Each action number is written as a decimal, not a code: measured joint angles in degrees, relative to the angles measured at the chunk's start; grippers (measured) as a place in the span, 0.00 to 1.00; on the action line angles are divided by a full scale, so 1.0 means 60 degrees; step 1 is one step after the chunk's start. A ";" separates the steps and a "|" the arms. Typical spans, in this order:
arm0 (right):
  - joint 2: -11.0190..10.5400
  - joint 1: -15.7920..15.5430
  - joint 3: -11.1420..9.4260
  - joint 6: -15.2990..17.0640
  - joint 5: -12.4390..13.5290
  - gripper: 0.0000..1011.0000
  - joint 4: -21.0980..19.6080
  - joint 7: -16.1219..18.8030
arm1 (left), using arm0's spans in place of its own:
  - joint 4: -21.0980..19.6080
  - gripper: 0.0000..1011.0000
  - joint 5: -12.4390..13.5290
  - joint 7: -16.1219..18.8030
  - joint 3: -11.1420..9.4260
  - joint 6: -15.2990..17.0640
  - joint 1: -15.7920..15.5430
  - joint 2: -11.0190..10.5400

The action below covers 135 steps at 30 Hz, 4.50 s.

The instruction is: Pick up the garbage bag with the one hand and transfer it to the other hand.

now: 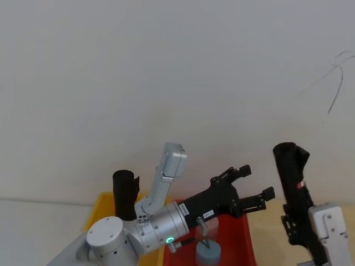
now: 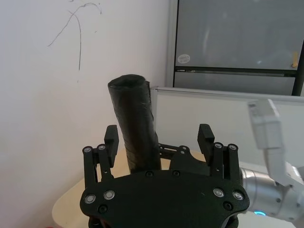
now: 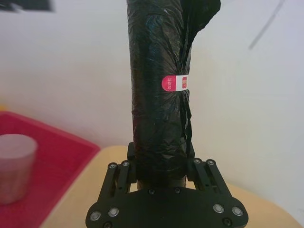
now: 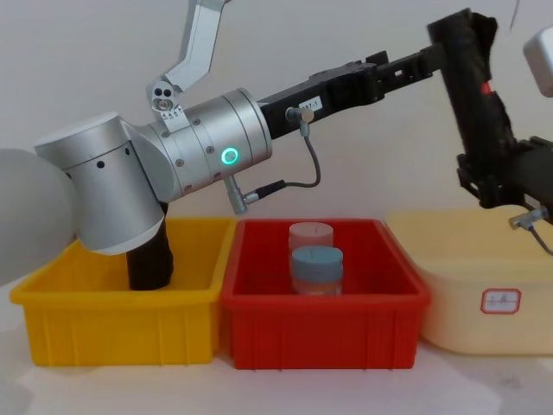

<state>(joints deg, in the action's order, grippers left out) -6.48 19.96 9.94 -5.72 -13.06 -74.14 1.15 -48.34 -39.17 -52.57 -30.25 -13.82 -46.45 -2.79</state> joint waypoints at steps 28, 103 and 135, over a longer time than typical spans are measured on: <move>0.0482 0.0605 -0.0911 0.1533 -0.0411 0.99 0.0490 -0.1197 | -0.0366 0.99 0.0084 0.0338 0.0043 -0.0082 0.0197 -0.0141; -0.0255 -0.0604 0.1384 0.5488 0.1859 0.99 -0.3202 0.4253 | -0.3615 0.99 0.1546 0.3322 0.0950 0.0283 0.1793 -0.1871; 0.0361 0.0358 0.1567 0.5736 0.2136 0.99 -0.1304 0.3843 | -0.3629 0.99 0.1553 0.3334 0.0952 0.0282 0.1800 -0.1880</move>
<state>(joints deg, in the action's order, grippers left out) -4.32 22.11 19.34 28.70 -0.24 -81.96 24.20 -70.12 -29.86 -32.57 -24.54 -12.13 -35.65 -14.07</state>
